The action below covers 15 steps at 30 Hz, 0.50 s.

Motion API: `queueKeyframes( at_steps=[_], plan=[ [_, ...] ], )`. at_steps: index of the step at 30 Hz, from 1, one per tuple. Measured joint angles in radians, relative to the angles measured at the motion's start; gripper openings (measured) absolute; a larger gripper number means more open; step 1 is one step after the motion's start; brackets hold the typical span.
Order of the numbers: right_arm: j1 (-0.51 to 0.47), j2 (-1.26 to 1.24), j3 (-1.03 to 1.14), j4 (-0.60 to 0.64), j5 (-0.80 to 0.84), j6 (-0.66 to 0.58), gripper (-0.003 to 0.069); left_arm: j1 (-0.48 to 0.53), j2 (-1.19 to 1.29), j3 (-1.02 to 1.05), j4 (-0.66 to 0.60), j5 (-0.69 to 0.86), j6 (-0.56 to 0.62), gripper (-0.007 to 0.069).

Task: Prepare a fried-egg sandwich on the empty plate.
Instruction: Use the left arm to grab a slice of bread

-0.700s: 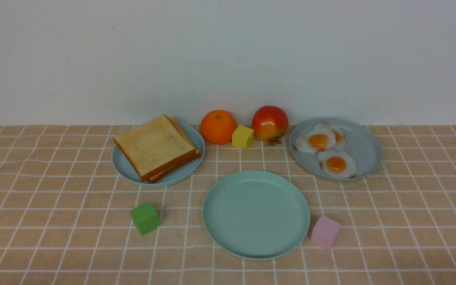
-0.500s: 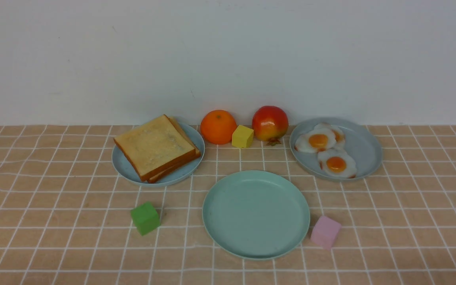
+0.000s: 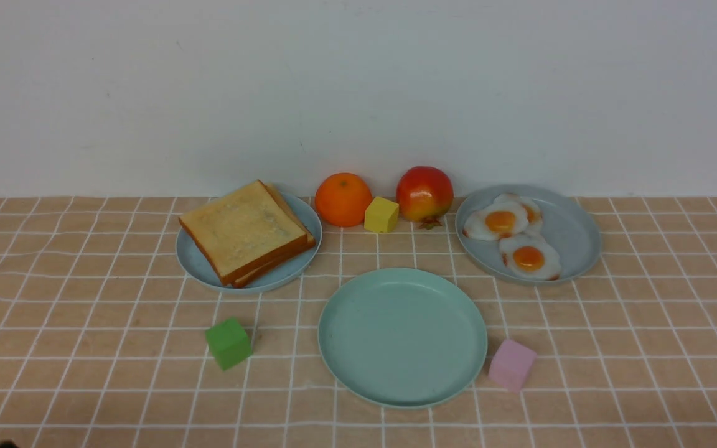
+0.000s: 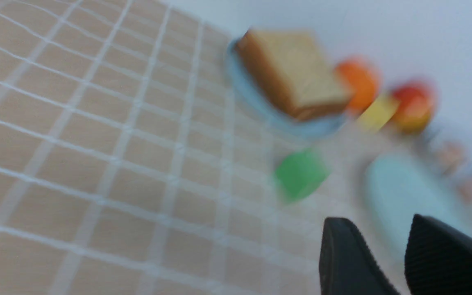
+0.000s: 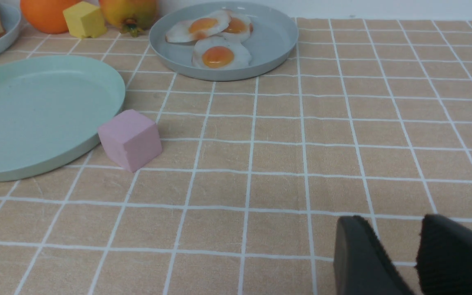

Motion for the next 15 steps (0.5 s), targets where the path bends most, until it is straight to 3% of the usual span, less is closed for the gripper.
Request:
queueKeyframes(
  at_steps=[3,6,10,14,15],
  plan=[
    [0.000,0.000,0.000,0.000,0.000,0.000,0.0239,0.000,0.000,0.000,-0.256,-0.159,-0.075,0.0237],
    [0.000,0.000,0.000,0.000,0.000,0.000,0.0239,0.000,0.000,0.000,-0.339,-0.277,-0.073,0.0237],
    [0.000,0.000,0.000,0.000,0.000,0.000,0.0239,0.000,0.000,-0.043,-0.320,-0.260,-0.036,0.0194],
    [0.000,0.000,0.000,-0.001,0.000,-0.006,0.0239,0.000,0.027,-0.163,-0.230,-0.139,0.017,0.0104],
    [0.000,0.000,0.000,-0.008,0.000,0.000,0.0239,0.000,0.088,-0.233,-0.186,-0.050,0.053,0.0048]
  ],
)
